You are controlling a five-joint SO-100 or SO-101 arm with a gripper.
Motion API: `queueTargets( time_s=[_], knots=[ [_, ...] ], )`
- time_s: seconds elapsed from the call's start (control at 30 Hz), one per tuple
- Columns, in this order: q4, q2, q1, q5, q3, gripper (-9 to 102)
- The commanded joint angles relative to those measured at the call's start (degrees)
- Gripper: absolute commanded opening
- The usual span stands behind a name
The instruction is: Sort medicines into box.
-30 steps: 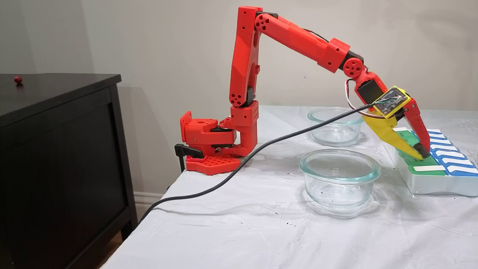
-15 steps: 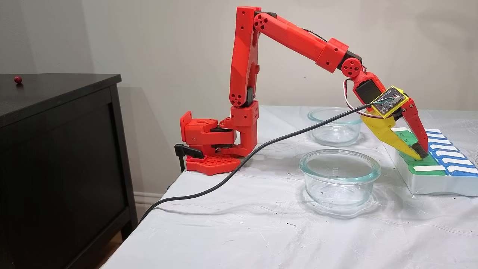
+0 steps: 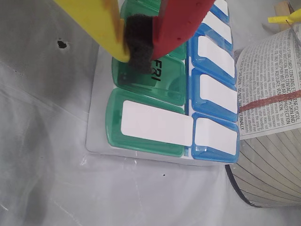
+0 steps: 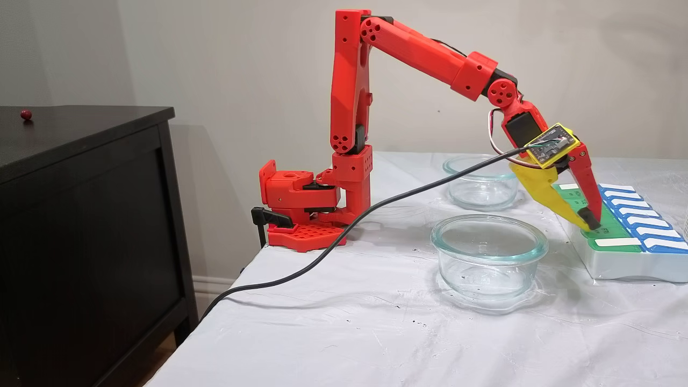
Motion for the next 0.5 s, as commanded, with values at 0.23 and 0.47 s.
queueTargets(
  time_s=[0.23, 0.47],
  knots=[
    [-15.9, 16.9, -0.8, -1.9, 13.4, 0],
    [-15.2, 44.0, -0.7, 2.5, 24.0, 0]
  ],
)
